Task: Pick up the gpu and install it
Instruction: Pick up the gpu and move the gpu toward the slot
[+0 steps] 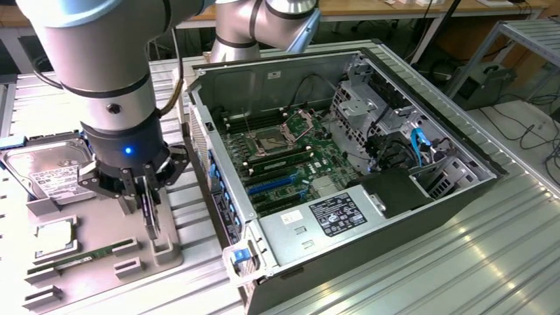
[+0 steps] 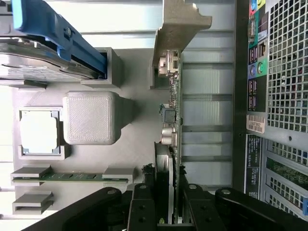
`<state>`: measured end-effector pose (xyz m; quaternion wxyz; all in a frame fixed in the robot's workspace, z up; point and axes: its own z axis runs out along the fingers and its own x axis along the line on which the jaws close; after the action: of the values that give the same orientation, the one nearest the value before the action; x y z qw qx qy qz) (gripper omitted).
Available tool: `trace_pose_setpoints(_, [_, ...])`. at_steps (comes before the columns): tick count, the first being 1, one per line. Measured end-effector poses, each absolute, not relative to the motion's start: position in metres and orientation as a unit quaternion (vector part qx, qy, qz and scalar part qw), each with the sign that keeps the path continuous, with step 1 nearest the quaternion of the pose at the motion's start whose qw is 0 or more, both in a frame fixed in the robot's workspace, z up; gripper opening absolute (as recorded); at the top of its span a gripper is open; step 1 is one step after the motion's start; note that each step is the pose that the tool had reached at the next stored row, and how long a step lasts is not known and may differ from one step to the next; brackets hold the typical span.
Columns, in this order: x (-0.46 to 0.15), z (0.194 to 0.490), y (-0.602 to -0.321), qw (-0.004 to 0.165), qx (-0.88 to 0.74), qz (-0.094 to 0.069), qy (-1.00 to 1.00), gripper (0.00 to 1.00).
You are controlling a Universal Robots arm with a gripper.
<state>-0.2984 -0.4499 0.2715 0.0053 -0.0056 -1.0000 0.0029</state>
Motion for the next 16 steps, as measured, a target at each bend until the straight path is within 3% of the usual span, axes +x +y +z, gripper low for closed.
trace_pose_setpoints(16, [-0.298,0.319,-0.45,0.005,-0.006,0.009,-1.0,0.27])
